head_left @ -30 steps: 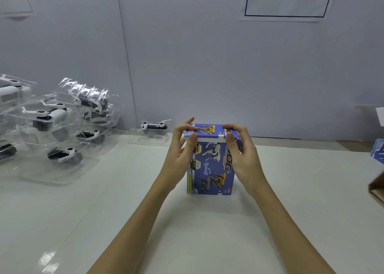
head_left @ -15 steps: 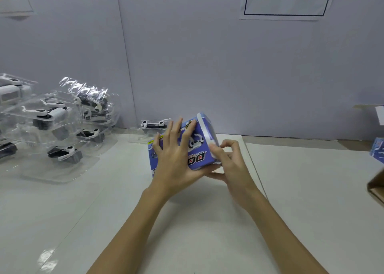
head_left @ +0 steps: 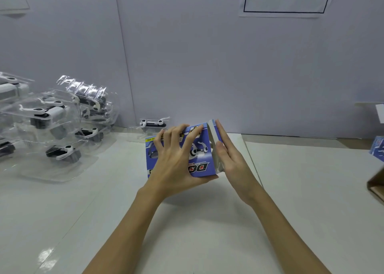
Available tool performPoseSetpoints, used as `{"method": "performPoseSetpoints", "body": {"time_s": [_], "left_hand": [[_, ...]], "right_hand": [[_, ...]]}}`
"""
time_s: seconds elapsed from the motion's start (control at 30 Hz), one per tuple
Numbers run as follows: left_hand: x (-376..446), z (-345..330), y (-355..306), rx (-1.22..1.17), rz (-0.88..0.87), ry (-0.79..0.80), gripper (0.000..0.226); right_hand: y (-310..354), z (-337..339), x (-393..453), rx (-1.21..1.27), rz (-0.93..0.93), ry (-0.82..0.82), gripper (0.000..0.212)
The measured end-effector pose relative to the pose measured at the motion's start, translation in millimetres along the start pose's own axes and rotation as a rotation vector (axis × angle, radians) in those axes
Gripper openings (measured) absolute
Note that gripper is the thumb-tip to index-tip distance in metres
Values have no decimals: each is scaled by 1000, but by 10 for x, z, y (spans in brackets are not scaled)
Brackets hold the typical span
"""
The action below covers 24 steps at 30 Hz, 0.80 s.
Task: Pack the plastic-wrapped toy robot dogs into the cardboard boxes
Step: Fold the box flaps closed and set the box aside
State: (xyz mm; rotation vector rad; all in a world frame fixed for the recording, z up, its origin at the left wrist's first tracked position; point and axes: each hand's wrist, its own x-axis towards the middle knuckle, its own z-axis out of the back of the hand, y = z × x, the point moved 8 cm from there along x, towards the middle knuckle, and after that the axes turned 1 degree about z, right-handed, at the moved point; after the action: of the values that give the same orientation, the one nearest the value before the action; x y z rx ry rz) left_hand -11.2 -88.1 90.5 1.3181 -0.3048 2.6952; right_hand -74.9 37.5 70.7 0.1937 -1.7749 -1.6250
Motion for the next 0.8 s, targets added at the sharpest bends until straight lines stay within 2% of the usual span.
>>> {"method": "performPoseSetpoints", "body": {"time_s": [0.3,0.47,0.8], "left_hand": [[-15,-57,-16,53,9,-32,103],[-14,-33,-112,118,-73,-73,89],[3,-4,-89,65,-44,-50,84]], "right_hand": [[-25,76,14,-32,24,-76,62],[-31,59,20,-86,45,-61,66],[-46,-95,6,1,41,26,62]]}}
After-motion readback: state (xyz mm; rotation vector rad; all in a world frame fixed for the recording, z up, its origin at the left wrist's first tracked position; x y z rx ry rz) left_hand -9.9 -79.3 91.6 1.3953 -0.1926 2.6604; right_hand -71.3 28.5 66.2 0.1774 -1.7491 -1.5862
